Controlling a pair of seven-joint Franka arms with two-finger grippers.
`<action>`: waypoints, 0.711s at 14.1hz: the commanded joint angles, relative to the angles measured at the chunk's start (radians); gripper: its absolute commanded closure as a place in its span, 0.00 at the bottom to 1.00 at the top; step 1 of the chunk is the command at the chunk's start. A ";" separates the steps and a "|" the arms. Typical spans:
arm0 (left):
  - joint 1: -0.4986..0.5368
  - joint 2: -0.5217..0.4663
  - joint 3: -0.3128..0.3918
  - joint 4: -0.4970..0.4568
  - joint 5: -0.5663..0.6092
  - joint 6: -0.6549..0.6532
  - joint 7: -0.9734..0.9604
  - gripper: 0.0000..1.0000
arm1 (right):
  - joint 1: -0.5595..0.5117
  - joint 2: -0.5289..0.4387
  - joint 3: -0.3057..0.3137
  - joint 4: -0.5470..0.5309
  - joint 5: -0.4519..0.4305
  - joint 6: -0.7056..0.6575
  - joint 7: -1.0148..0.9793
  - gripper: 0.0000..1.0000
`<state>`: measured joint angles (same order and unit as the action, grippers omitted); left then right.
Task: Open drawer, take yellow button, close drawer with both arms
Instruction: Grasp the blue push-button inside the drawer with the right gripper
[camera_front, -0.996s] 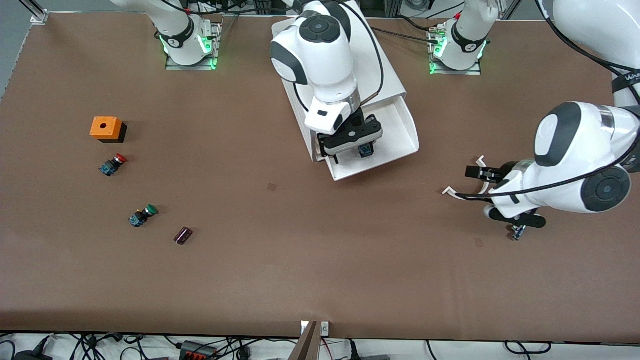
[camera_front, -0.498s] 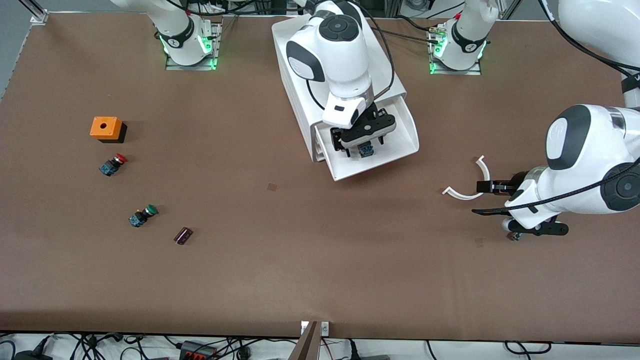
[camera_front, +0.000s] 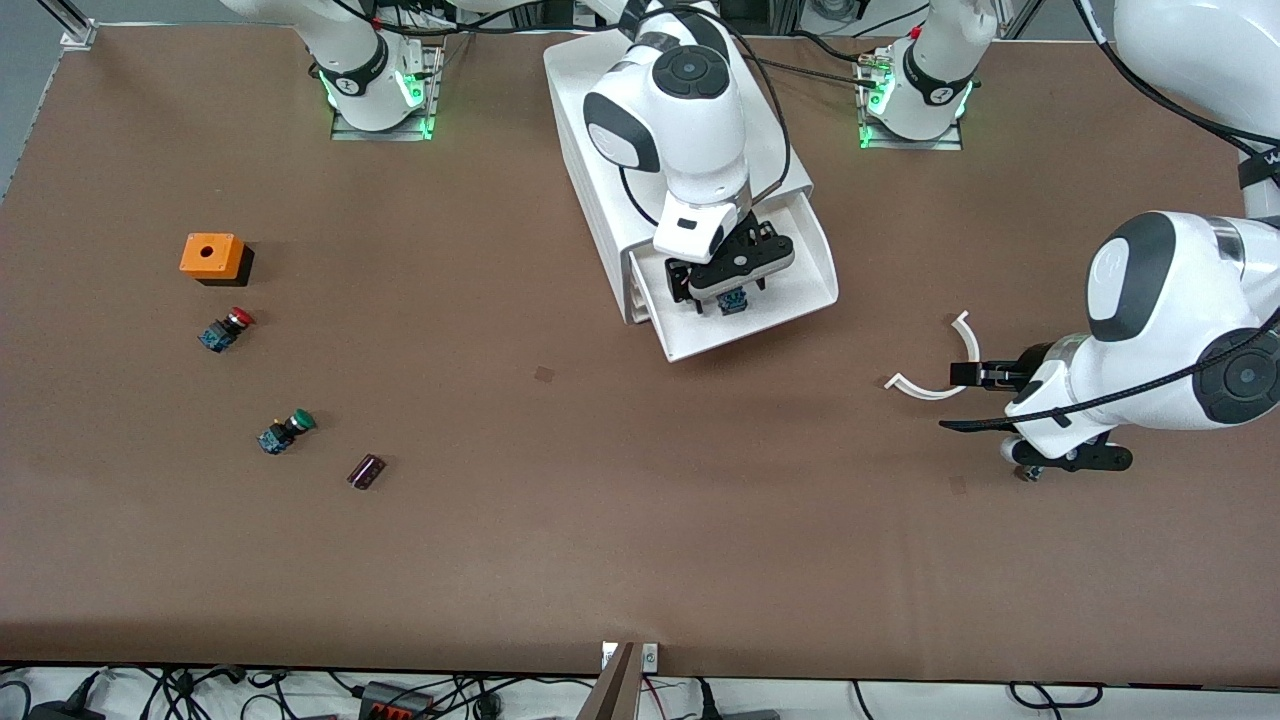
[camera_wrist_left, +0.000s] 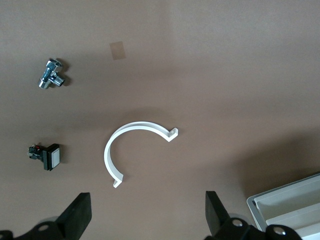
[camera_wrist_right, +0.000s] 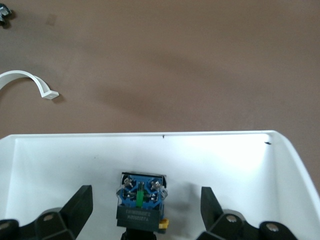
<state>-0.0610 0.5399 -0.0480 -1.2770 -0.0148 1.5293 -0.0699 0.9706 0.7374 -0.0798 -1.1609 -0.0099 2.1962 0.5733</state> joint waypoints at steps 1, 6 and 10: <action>0.000 -0.005 -0.003 -0.008 0.022 0.003 -0.011 0.00 | 0.008 0.019 -0.003 0.043 -0.002 -0.027 0.019 0.19; -0.002 -0.003 -0.004 -0.008 0.022 0.003 -0.011 0.00 | 0.008 0.017 -0.003 0.044 0.004 -0.041 0.017 0.82; -0.002 -0.005 -0.007 -0.008 0.022 0.002 -0.011 0.00 | 0.008 0.016 -0.005 0.064 0.002 -0.044 0.019 1.00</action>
<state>-0.0612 0.5448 -0.0498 -1.2782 -0.0148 1.5293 -0.0707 0.9729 0.7413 -0.0798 -1.1480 -0.0091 2.1788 0.5754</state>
